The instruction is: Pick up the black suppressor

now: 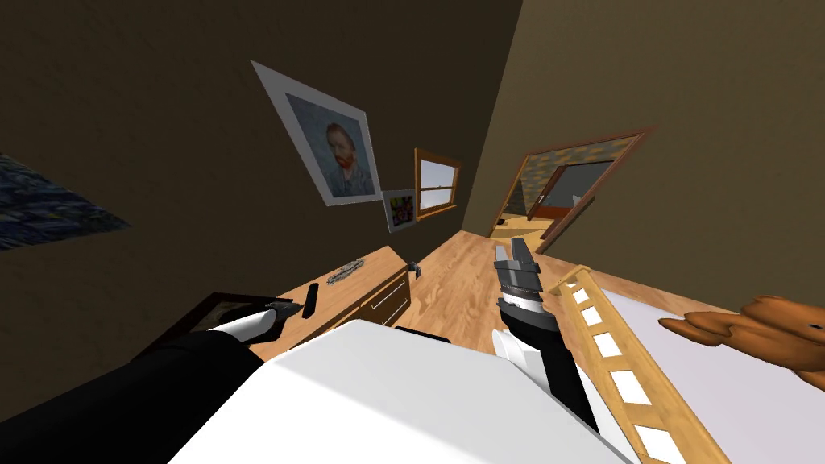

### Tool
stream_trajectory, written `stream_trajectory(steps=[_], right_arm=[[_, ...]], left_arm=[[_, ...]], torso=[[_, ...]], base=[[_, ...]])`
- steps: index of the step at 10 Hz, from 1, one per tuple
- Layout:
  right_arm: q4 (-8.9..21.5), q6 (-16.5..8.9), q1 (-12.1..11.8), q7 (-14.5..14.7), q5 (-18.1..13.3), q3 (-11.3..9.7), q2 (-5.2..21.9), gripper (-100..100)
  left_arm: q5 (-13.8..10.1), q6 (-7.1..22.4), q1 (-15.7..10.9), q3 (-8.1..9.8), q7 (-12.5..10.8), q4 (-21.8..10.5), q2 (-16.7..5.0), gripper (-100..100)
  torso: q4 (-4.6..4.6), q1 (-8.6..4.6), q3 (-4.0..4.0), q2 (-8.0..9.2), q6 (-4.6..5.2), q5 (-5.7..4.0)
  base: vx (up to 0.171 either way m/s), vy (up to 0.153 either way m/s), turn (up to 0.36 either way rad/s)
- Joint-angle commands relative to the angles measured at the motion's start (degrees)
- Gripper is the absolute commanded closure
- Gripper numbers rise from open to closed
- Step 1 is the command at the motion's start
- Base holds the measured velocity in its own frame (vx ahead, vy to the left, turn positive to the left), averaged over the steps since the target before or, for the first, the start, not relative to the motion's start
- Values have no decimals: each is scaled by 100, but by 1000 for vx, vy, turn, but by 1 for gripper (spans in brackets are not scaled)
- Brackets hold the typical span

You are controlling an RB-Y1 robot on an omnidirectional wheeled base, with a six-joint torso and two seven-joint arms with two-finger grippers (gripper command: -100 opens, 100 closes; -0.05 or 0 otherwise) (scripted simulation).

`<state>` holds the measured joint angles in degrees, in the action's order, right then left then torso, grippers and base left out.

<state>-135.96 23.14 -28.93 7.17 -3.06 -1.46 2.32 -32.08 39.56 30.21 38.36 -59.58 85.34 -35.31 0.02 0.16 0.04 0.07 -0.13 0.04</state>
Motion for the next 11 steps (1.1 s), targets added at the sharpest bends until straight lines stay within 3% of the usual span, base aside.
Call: stream_trajectory(steps=[1,2,3,4,5,6,7,8,9,10,11], right_arm=[[0,0,0,0,0,0,0,0],[0,0,2,0,0,-1,0,0],[0,0,0,0,0,0,0,0],[0,0,1,0,0,-1,0,0],[0,0,0,0,0,0,0,0],[0,0,1,0,0,0,0,0],[0,0,0,0,0,0,0,0],[0,0,1,0,0,0,0,0],[0,0,0,0,0,0,0,0],[0,0,1,0,0,0,0,0],[0,0,0,0,0,0,0,0]], left_arm=[[-129,286,-22,174,-286,-278,-83,-100],[-129,411,-22,174,-310,-278,-83,-100],[-285,561,-46,335,-531,-570,-179,-100],[-285,734,-46,335,-578,-570,-179,-100],[-438,914,-71,491,-815,-849,-270,-100],[-438,1056,-71,491,-841,-859,-270,-100],[-587,1238,-95,640,-1086,-1059,-355,-100],[-587,1366,-95,640,-1096,-1145,-355,-100],[-731,1579,-116,781,-1344,-1298,-431,-100],[-731,1667,-116,781,-1344,-1428,-431,-100],[-869,1872,-134,914,-1581,-1626,-498,-100]], torso=[[0,0,0,0,0,0],[0,0,0,0,10,-1],[0,3,0,0,2,0],[0,7,-1,-1,8,0],[0,8,-1,-3,2,1],[-1,10,-2,-4,7,1],[0,11,-1,-2,0,2],[1,12,1,1,6,2],[1,10,2,3,0,2],[1,12,1,1,7,2],[0,13,1,1,1,3]], base=[[3,11,-302],[4,27,-186],[7,33,-298],[9,37,-158],[16,43,-314],[4,45,-150],[-9,46,-211],[-9,45,-157],[-4,45,-295],[-6,50,-185],[-11,61,-278]])
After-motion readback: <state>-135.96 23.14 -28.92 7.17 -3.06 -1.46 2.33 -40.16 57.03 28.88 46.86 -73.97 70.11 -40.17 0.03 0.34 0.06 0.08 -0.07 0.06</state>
